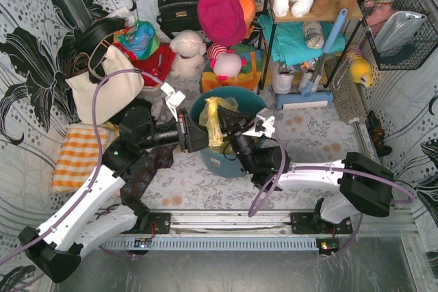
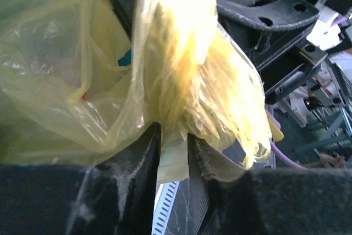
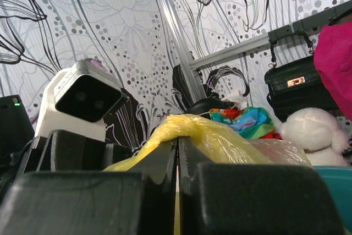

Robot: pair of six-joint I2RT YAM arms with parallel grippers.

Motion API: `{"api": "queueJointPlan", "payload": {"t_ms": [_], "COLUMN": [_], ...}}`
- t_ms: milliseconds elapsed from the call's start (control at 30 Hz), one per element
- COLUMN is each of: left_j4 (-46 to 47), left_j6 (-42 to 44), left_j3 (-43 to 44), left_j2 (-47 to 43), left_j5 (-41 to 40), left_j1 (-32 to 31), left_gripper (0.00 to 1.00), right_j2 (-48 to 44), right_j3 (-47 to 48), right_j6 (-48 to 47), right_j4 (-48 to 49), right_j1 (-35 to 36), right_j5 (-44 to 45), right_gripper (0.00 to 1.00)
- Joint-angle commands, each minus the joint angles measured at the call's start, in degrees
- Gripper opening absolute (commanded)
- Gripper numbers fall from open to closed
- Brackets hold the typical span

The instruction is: Tie the trash bag

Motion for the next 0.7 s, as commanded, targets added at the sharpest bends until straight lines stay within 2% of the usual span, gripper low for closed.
{"api": "queueJointPlan", "payload": {"t_ms": [0, 67, 200, 433, 667], "left_j4": [-10.74, -15.31, -22.76, -24.65, -19.18], "left_j6": [9.69, 11.83, 14.14, 10.58, 8.3], "left_j3": [7.47, 9.97, 14.1, 18.28, 18.43], "left_j2": [-2.56, -3.2, -5.25, -7.61, -3.57], "left_j5": [-7.94, -11.53, -19.1, -34.65, -28.37], "left_j1": [-0.45, -0.45, -0.44, -0.45, -0.45], "left_gripper": [0.4, 0.45, 0.46, 0.45, 0.53], "right_j2": [-0.19, -0.51, -0.92, -1.19, -1.32], "right_j3": [-2.0, -2.48, -2.92, -2.81, -1.84], "right_j6": [2.27, 3.05, 3.51, 4.35, 5.73], "right_j4": [1.06, 1.04, 0.95, 0.51, -1.86], "right_j1": [-0.02, -0.01, -0.03, -0.04, -0.04], "right_j5": [-3.98, -4.49, -5.06, -7.43, -10.95], "right_gripper": [0.0, 0.0, 0.0, 0.0, 0.0]}}
